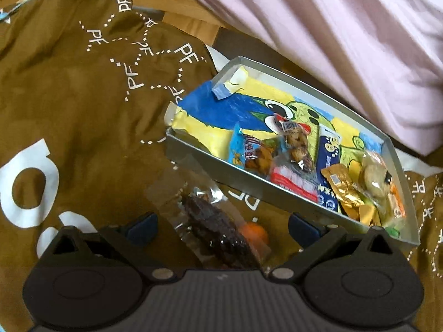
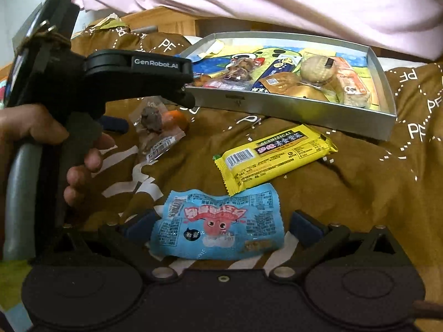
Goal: Organize snacks
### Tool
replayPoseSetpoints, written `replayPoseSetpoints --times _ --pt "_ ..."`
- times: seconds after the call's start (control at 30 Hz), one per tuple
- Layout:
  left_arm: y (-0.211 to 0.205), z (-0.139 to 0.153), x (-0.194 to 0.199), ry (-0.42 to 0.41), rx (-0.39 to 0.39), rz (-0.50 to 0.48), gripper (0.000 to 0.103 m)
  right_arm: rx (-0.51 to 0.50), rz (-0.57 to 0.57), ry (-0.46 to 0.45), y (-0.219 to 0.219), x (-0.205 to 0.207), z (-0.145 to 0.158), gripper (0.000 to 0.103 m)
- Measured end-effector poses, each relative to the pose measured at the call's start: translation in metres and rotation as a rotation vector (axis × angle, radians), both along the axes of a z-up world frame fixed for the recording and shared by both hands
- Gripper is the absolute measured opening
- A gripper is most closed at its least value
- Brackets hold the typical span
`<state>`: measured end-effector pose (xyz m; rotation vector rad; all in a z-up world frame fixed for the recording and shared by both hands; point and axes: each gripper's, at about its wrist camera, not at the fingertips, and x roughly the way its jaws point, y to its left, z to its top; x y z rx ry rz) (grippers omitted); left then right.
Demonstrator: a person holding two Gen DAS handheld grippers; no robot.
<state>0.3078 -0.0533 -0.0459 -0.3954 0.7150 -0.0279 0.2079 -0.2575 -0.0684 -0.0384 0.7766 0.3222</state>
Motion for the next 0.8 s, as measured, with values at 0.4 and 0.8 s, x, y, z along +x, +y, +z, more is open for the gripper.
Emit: replayPoseSetpoints --times 0.4,0.8 --pt "-0.004 0.0 0.004 0.043 0.046 -0.026 0.102 0.002 -0.008 -0.004 0.0 0.0 0.001 0.102" --pt "0.016 0.003 -0.008 0.018 -0.115 -0.095 0.099 0.0 -0.006 -0.017 0.002 -0.002 0.002 0.1"
